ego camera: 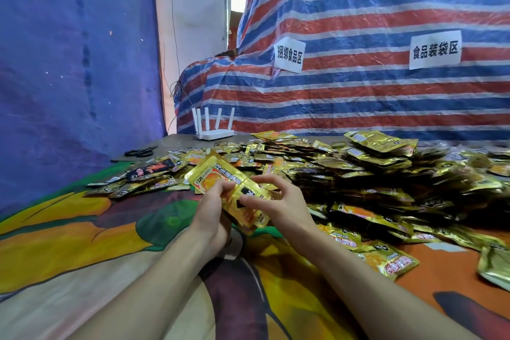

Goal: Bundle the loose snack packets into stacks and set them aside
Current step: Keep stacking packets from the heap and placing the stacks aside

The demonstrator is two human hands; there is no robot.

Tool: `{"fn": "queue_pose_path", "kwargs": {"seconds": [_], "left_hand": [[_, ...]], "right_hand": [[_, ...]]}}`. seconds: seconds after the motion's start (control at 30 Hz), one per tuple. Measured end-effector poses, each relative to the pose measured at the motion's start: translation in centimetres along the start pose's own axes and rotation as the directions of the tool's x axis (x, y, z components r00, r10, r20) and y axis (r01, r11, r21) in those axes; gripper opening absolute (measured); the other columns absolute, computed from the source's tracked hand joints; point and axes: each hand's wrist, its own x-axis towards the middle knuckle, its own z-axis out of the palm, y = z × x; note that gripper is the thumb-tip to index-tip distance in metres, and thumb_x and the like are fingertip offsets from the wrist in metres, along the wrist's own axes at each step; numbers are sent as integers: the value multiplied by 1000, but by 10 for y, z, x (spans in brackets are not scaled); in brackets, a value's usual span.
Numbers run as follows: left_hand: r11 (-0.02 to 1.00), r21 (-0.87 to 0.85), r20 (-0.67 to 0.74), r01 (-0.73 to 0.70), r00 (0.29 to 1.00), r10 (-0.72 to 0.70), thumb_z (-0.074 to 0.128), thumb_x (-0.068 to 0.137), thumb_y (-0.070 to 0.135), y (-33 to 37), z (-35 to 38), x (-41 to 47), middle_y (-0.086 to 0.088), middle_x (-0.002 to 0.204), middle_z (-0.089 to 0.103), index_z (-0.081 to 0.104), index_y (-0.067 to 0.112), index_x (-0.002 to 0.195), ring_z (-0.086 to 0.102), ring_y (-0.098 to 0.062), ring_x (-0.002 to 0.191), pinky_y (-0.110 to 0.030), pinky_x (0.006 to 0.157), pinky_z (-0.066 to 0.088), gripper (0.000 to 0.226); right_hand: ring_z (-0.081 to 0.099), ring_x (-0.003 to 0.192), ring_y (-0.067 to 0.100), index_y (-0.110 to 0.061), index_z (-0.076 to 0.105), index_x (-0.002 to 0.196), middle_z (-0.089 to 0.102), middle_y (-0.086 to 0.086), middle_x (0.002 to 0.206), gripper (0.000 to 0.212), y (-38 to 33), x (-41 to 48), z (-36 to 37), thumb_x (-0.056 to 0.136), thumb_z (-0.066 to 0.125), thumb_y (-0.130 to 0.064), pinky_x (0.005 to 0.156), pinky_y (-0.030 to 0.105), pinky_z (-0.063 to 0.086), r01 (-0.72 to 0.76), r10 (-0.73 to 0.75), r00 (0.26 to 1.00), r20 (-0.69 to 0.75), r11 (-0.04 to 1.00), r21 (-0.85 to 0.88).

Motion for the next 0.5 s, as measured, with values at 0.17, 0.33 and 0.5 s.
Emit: {"fn": "queue_pose_path", "kwargs": {"seconds": [0.17, 0.33, 0.5], "left_hand": [[997, 77, 80, 18, 997, -24, 67, 84, 24, -2, -3, 0, -19, 95, 69, 71, 6, 98, 68, -30, 77, -37, 70, 57, 23], [984, 179, 93, 19, 995, -36, 70, 66, 44, -5, -1, -4, -4, 92, 70, 67, 14, 98, 66, -20, 78, -32, 70, 47, 44], [962, 271, 98, 33, 993, -62, 66, 74, 43, -7, -2, -3, -1, 85, 66, 64, 13, 97, 60, -16, 68, -29, 63, 42, 38]], "right_hand": [[77, 74, 30, -12, 75, 106, 77, 13, 88, 39, -11, 2, -9, 71, 89, -6, 57, 42, 62, -172, 173, 985, 3, 976, 136], [76, 83, 30, -11, 65, 119, 71, 15, 110, 48, -29, 22, -38, 77, 87, -12, 76, 49, 63, -174, 197, 954, -226, 978, 118], [63, 88, 15, -17, 66, 120, 64, 5, 114, 30, -52, 63, -87, 91, 73, -19, 74, 24, 57, -34, -202, 865, -458, 889, -457]]}}
